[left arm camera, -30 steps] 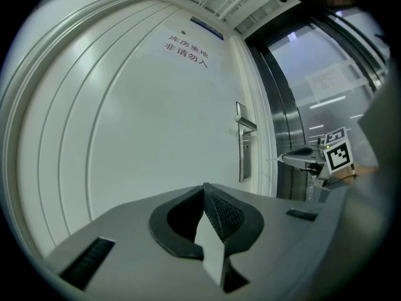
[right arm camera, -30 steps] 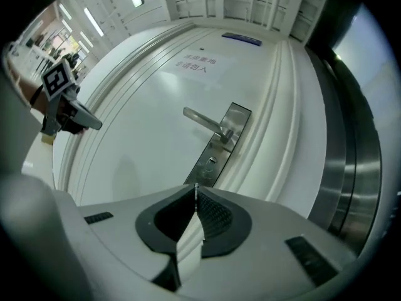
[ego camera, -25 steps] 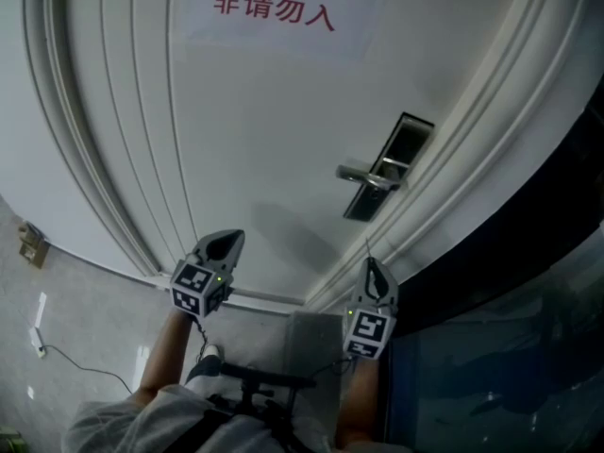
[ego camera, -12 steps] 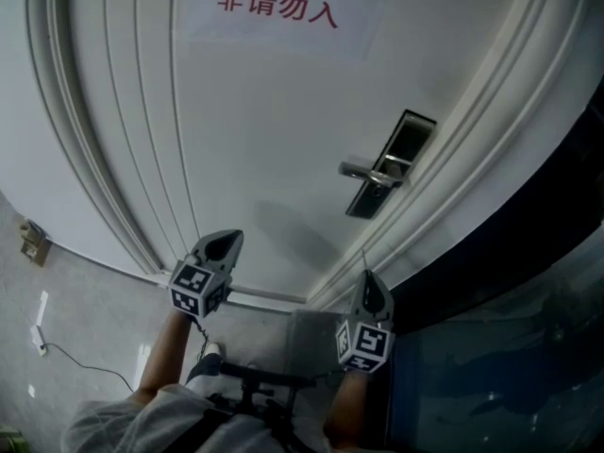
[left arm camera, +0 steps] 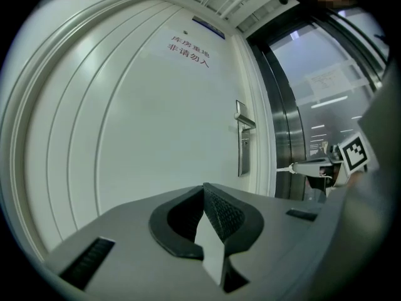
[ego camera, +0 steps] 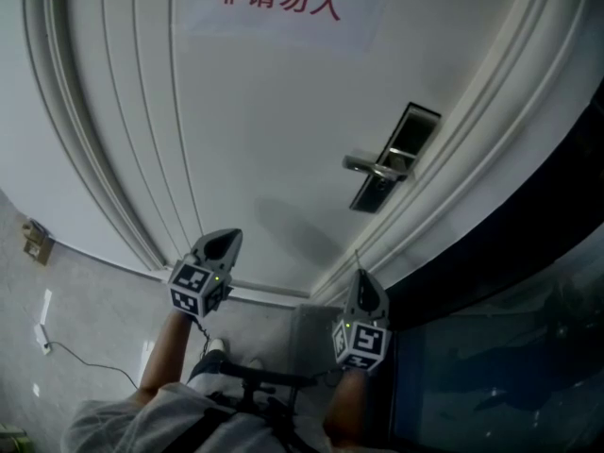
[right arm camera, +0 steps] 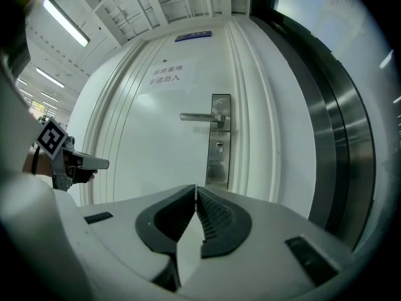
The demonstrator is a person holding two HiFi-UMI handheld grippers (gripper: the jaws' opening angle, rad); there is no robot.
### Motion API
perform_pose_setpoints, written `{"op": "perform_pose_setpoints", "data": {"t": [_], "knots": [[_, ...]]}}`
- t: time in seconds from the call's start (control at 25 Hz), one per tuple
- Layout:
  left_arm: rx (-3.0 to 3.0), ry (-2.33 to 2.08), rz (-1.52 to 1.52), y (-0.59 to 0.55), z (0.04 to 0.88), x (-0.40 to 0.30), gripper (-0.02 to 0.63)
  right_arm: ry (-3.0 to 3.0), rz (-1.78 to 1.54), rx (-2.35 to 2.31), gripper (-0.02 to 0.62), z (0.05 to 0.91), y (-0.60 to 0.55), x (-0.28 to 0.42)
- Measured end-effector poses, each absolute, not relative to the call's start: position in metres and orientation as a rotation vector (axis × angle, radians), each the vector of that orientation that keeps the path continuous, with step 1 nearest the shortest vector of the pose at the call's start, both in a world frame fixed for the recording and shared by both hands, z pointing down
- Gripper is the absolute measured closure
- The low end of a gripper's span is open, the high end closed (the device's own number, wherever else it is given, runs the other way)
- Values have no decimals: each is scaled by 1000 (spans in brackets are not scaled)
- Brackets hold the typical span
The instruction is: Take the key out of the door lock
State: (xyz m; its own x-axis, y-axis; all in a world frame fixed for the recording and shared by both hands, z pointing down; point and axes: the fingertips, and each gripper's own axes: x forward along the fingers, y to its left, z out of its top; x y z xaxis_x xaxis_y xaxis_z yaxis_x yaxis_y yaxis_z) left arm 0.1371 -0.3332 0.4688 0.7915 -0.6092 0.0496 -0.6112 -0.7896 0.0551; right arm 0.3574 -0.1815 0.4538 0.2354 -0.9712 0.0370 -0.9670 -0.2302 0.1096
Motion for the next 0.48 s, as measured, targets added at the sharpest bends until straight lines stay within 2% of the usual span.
{"op": "perform_pose_setpoints", "data": {"t": [0.48], "knots": [[2907, -994, 43, -337, 469, 135, 598, -1888, -34, 2330, 574, 461, -191, 349]]}}
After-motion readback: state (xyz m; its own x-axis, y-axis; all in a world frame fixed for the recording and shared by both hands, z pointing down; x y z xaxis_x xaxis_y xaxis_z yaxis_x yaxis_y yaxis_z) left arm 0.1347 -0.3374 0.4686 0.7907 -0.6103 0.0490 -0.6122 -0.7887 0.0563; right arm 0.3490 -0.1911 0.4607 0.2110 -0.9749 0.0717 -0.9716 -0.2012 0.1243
